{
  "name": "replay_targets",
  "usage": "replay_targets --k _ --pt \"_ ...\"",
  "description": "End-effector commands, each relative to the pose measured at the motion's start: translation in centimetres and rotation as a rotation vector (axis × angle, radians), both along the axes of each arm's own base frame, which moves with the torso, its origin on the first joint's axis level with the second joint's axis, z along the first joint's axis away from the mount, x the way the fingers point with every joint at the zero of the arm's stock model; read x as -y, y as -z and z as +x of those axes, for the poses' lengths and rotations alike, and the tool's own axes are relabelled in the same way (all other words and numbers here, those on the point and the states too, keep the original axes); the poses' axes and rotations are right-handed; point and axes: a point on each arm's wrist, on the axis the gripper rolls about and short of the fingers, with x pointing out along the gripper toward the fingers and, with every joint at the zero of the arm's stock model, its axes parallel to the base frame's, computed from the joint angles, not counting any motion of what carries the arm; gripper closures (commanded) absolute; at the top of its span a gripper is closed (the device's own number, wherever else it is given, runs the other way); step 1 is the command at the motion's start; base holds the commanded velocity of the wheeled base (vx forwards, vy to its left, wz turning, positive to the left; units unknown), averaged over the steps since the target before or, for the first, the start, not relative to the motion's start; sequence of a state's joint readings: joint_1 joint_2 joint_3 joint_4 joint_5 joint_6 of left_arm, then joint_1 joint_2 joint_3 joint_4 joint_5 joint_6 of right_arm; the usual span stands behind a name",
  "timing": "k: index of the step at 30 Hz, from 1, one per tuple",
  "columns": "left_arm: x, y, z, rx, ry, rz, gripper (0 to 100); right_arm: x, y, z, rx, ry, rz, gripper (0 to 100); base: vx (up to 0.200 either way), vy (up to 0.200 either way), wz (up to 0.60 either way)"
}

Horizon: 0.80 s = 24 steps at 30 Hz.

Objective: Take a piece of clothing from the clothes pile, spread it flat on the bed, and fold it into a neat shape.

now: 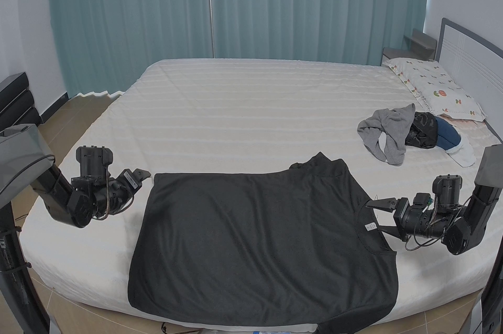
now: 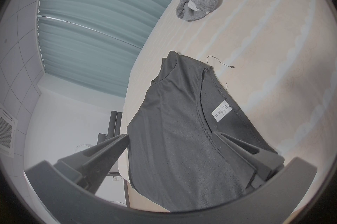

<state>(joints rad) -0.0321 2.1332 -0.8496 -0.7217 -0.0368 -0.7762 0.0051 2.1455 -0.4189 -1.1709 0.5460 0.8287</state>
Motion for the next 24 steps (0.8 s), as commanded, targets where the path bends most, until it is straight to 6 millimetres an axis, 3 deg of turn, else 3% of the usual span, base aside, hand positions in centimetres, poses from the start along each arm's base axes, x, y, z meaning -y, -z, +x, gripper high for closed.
replay_targets --k 1,10,16,24 --pt "0.9 2.8 5.8 -0.035 0.029 -0.004 0 -0.1 0.6 0.0 -0.020 0.001 -0.006 0 0.000 0.000 0.00" --pt "1.3 4.6 10.9 0.022 0.039 -0.089 0 -0.3 0.9 0.0 -0.028 -0.006 -0.006 0 0.000 0.000 0.00" --pt "1.3 6.4 11.9 0.035 0.017 -0.105 0 -0.3 1.2 0.0 -0.041 -0.006 -0.005 0 0.000 0.000 0.00" --pt "0.9 6.9 12.0 0.037 0.006 -0.104 0 -0.3 2.0 0.3 -0.057 -0.006 -0.006 0 0.000 0.000 0.00"
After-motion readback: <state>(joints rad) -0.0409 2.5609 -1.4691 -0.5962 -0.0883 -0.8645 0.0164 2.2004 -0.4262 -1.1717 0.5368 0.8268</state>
